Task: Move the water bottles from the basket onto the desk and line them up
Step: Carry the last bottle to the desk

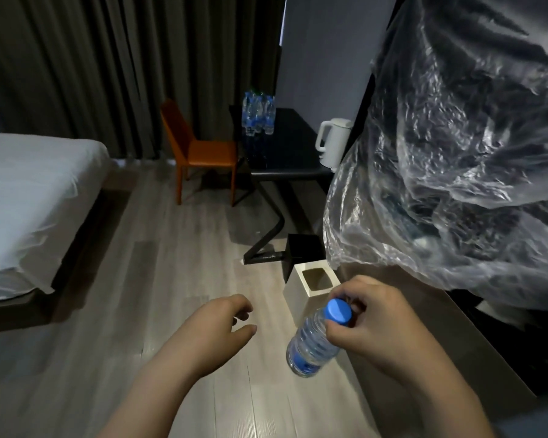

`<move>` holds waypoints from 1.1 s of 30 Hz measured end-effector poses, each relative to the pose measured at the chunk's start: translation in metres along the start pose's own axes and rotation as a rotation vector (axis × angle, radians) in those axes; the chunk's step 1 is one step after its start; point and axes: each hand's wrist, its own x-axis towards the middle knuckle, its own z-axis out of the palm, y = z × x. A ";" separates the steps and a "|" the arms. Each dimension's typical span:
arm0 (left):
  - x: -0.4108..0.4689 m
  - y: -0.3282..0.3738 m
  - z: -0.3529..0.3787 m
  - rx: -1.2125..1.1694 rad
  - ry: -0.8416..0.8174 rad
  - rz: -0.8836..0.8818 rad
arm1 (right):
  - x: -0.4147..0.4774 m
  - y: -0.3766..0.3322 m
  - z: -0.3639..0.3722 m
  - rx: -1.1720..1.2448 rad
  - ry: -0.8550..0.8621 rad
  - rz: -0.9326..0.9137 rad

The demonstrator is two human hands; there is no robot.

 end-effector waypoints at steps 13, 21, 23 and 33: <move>0.198 -0.054 -0.077 -0.010 0.040 -0.094 | 0.238 0.013 0.034 -0.049 -0.016 -0.034; 0.340 -0.062 -0.133 0.010 0.127 -0.120 | 0.400 0.026 0.032 -0.059 -0.048 -0.080; 0.369 -0.069 -0.145 0.002 0.139 -0.119 | 0.436 0.027 0.035 -0.077 -0.055 -0.088; 0.513 -0.141 -0.203 -0.049 0.123 -0.099 | 0.598 0.017 0.076 -0.071 -0.111 -0.079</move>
